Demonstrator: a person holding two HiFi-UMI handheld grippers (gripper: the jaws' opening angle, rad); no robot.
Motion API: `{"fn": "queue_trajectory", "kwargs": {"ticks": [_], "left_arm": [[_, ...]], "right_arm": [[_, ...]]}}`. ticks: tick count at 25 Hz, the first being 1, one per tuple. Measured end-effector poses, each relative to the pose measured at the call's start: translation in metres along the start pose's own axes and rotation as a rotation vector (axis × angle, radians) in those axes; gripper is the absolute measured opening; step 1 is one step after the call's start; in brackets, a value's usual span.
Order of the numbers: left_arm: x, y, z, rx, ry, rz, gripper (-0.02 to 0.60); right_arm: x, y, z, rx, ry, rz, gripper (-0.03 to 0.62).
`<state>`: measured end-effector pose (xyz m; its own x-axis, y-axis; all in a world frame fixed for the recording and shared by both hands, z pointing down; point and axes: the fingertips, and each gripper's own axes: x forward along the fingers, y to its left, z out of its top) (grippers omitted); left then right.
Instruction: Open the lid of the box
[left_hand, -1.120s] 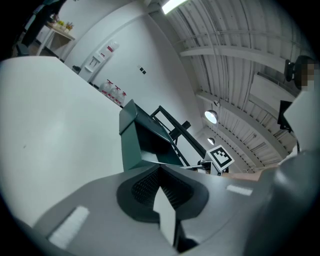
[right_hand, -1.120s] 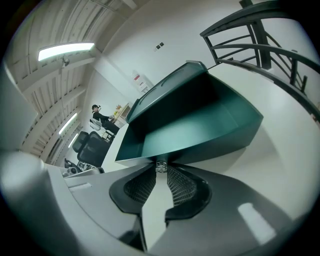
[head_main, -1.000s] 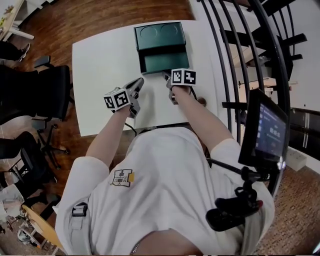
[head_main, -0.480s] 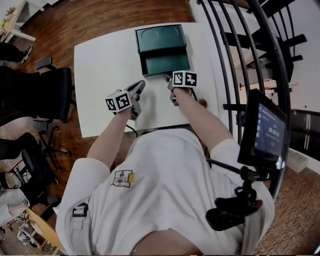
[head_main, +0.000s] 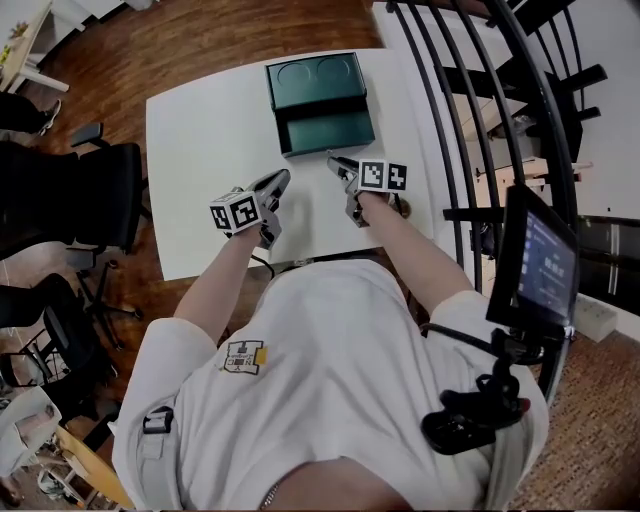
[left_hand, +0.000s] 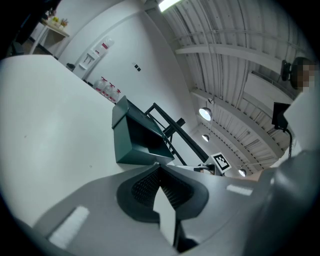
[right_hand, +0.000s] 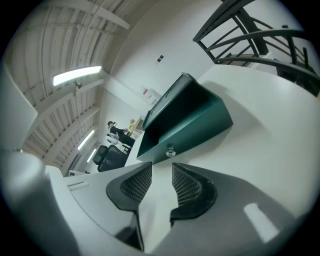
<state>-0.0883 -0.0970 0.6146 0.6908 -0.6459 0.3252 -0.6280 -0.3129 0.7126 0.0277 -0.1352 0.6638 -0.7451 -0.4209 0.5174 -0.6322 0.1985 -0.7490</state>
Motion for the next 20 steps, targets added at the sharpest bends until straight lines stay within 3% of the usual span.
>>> {"fn": "queue_trajectory", "kwargs": {"ticks": [10, 15, 20], "left_arm": [[-0.031, -0.018, -0.053, -0.04, 0.09, -0.071, -0.006], [-0.036, -0.013, -0.09, -0.086, 0.112, -0.043, -0.006], [-0.036, -0.014, -0.088, -0.088, 0.12, -0.047, -0.006]], "right_arm": [[-0.064, 0.016, -0.076, 0.056, -0.004, 0.234, 0.067], [-0.077, 0.004, -0.097, 0.108, -0.034, 0.253, 0.023], [-0.074, 0.006, -0.093, 0.099, -0.032, 0.248, 0.023]]}}
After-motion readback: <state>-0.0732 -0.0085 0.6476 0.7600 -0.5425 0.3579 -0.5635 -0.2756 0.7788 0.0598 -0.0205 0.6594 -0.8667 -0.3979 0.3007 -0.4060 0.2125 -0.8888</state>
